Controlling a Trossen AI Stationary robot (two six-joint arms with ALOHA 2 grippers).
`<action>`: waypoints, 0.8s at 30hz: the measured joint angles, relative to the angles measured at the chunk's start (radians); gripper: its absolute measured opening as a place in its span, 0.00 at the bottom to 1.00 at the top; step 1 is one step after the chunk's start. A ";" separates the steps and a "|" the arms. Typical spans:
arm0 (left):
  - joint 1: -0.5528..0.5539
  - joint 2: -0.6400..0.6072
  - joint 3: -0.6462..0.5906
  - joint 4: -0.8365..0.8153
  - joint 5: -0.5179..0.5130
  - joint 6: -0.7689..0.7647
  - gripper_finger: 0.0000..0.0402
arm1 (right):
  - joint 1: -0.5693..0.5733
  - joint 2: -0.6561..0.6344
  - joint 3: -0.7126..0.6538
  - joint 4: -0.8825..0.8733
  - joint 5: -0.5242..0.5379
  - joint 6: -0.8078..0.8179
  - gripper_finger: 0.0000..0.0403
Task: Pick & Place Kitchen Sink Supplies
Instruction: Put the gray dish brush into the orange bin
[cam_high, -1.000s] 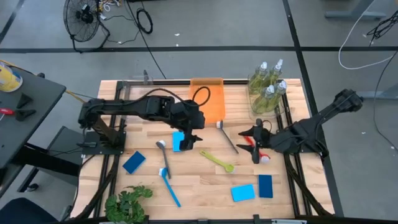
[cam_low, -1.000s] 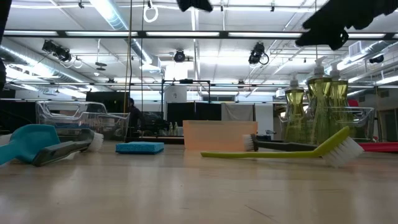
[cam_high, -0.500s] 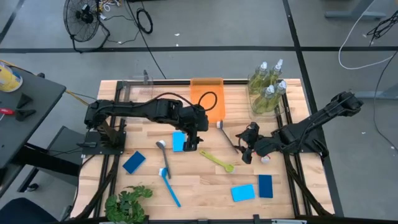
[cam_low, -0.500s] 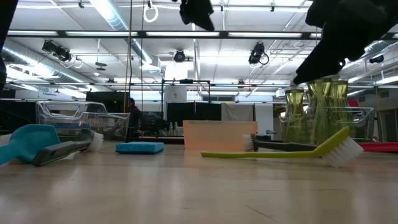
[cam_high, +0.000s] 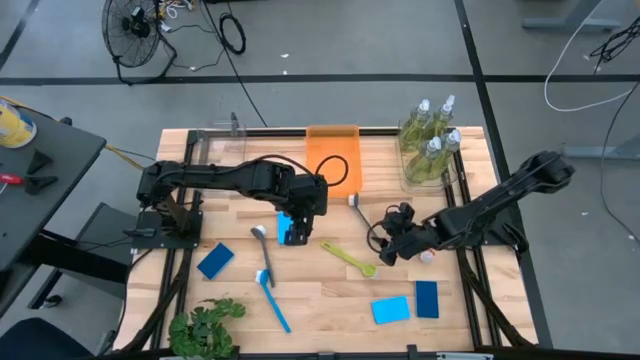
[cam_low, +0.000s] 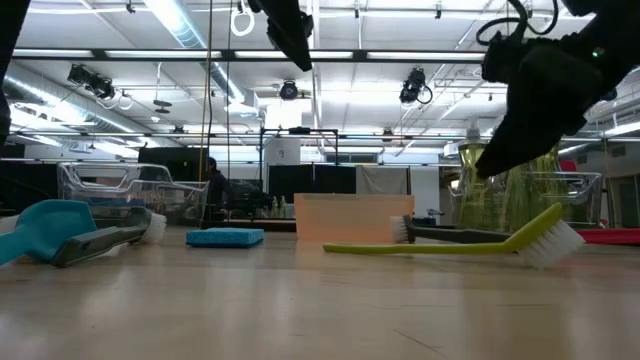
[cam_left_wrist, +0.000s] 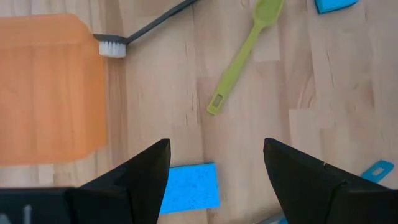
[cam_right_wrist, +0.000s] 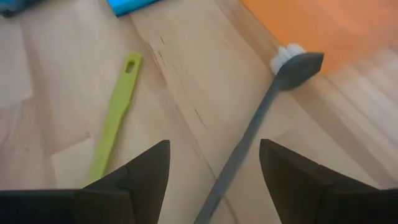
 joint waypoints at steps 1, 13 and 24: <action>0.000 0.000 0.000 0.001 -0.001 0.011 0.66 | 0.000 0.011 0.000 0.002 0.000 0.005 0.62; 0.015 0.000 0.000 0.045 -0.075 0.017 0.66 | -0.023 0.176 0.000 0.024 0.011 0.080 0.60; 0.015 0.000 0.000 0.045 -0.075 0.013 0.66 | -0.093 0.266 0.000 0.093 -0.067 0.080 0.55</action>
